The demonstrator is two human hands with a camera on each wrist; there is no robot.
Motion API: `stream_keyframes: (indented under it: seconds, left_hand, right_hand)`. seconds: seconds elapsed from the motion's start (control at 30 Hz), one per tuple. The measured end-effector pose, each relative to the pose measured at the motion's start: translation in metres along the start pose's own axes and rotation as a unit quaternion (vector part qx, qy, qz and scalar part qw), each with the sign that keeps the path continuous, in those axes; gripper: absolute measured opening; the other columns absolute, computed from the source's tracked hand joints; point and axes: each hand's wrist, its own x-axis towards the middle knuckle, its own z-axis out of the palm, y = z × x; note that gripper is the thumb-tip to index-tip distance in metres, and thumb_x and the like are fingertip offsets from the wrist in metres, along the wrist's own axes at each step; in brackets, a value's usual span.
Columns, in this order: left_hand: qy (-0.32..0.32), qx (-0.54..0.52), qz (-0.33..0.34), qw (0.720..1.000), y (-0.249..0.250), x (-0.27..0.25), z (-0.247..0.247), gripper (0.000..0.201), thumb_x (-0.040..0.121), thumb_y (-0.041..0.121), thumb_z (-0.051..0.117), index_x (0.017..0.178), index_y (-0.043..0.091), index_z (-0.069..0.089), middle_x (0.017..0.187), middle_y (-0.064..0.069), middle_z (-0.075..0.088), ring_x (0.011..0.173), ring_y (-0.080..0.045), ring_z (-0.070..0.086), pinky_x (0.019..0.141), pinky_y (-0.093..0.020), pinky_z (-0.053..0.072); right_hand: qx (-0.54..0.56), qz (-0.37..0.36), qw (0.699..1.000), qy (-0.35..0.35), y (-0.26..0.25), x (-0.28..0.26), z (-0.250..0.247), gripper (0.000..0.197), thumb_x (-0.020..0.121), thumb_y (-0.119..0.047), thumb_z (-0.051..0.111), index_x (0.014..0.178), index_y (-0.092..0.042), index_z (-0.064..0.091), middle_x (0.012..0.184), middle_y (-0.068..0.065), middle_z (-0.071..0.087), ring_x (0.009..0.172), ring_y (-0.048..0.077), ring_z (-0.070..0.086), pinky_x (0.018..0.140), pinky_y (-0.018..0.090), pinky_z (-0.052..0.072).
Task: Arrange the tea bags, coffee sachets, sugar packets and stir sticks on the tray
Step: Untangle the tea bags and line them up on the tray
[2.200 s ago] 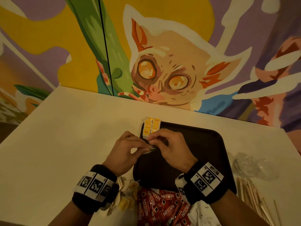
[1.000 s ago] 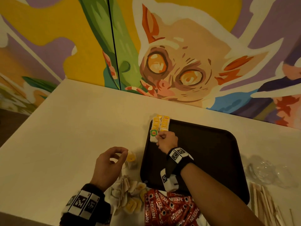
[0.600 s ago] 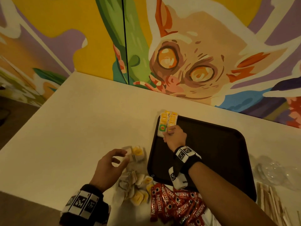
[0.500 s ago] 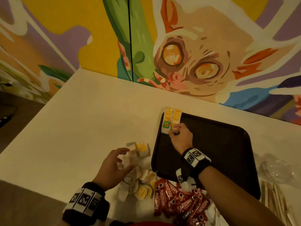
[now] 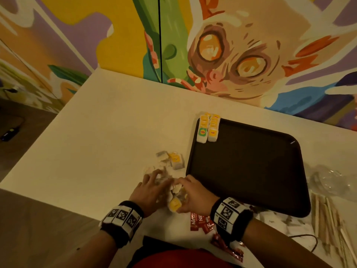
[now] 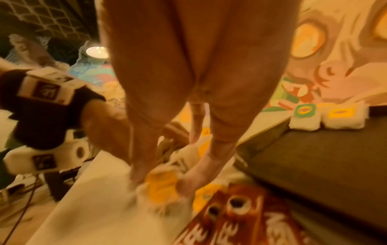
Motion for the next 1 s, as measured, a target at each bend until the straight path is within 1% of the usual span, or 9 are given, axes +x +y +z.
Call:
stream_keyframes:
  seconds: [0.23,0.37,0.43,0.5,0.57,0.7,0.77,0.9,1.0]
  left_hand:
    - [0.135,-0.112,0.044,0.983,-0.014,0.010,0.011,0.027,0.091,0.011,0.060,0.117,0.015,0.061,0.126,-0.012,0.048,0.102,-0.032,0.052,0.088,-0.043,0.050]
    - [0.171,-0.265,-0.018,0.949,-0.013,0.013,0.002,0.020,0.096,0.014,0.053,0.114,0.011,0.062,0.111,-0.006,0.053,0.089,-0.012,0.050,0.082,-0.006,0.040]
    - [0.190,-0.358,-0.076,0.911,-0.010,0.013,-0.010,0.014,0.095,0.024,0.057,0.108,0.020,0.060,0.101,-0.003,0.060,0.078,-0.011,0.057,0.071,-0.008,0.045]
    - [0.194,-0.488,-0.128,0.841,-0.005,0.011,-0.024,0.015,0.092,0.024,0.062,0.106,0.021,0.056,0.091,-0.005,0.064,0.064,-0.013,0.062,0.056,-0.027,0.054]
    - [0.191,-0.586,-0.171,0.769,-0.001,0.012,-0.035,0.012,0.094,0.018,0.058,0.107,0.017,0.057,0.085,-0.009,0.065,0.054,-0.013,0.060,0.043,-0.029,0.048]
    - [0.193,-0.725,-0.161,0.641,0.007,0.017,-0.056,0.019,0.097,0.017,0.049,0.092,0.005,0.063,0.076,-0.011,0.059,0.068,-0.025,0.057,0.057,-0.028,0.047]
    - [0.186,-0.775,-0.173,0.579,0.015,0.018,-0.067,0.022,0.100,0.016,0.046,0.097,0.001,0.063,0.082,-0.012,0.059,0.072,-0.023,0.058,0.058,-0.026,0.050]
    - [0.137,-0.813,-0.171,0.540,0.029,0.023,-0.078,0.031,0.094,0.034,0.059,0.103,0.005,0.063,0.089,-0.014,0.058,0.082,-0.025,0.059,0.069,-0.034,0.052]
    - [0.110,-0.813,-0.171,0.546,0.039,0.025,-0.085,0.031,0.088,0.039,0.066,0.089,0.009,0.060,0.076,-0.009,0.059,0.069,-0.022,0.062,0.059,-0.030,0.054]
  right_hand:
    - [-0.022,0.005,0.997,0.074,-0.008,0.011,0.024,0.058,0.079,-0.027,0.079,0.129,-0.020,0.049,0.129,-0.004,0.037,0.110,0.021,0.055,0.091,0.038,0.054]
    - [0.005,0.006,0.994,0.105,-0.011,0.012,0.024,0.056,0.080,-0.026,0.079,0.128,-0.018,0.052,0.127,-0.002,0.041,0.107,0.017,0.055,0.093,0.036,0.052]
    - [0.033,0.005,0.993,0.115,-0.011,0.012,0.023,0.058,0.078,-0.026,0.081,0.128,-0.018,0.052,0.123,-0.004,0.041,0.101,0.015,0.056,0.090,0.033,0.053]
    - [0.049,0.002,0.991,0.124,-0.009,0.012,0.022,0.062,0.075,-0.030,0.083,0.128,-0.020,0.052,0.122,-0.006,0.040,0.100,0.012,0.054,0.089,0.030,0.053]
    - [0.069,-0.003,0.990,0.125,-0.009,0.010,0.018,0.063,0.076,-0.036,0.082,0.129,-0.023,0.050,0.126,-0.008,0.037,0.098,0.010,0.056,0.088,0.028,0.054]
    - [0.109,-0.027,0.982,0.153,-0.020,0.003,0.003,0.059,0.081,-0.048,0.074,0.131,-0.030,0.049,0.130,-0.012,0.037,0.100,0.006,0.059,0.086,0.026,0.055]
    - [0.146,-0.042,0.971,0.183,-0.030,-0.001,-0.007,0.054,0.084,-0.046,0.072,0.131,-0.031,0.050,0.128,-0.013,0.044,0.104,0.005,0.057,0.088,0.022,0.053]
    - [0.279,-0.063,0.939,0.191,-0.049,-0.007,-0.023,0.055,0.083,-0.043,0.073,0.131,-0.032,0.048,0.122,-0.013,0.052,0.100,0.010,0.063,0.087,0.031,0.057]
    - [0.333,-0.061,0.923,0.185,-0.057,-0.007,-0.029,0.060,0.081,-0.038,0.077,0.132,-0.032,0.046,0.122,-0.010,0.053,0.095,0.014,0.068,0.084,0.036,0.060]
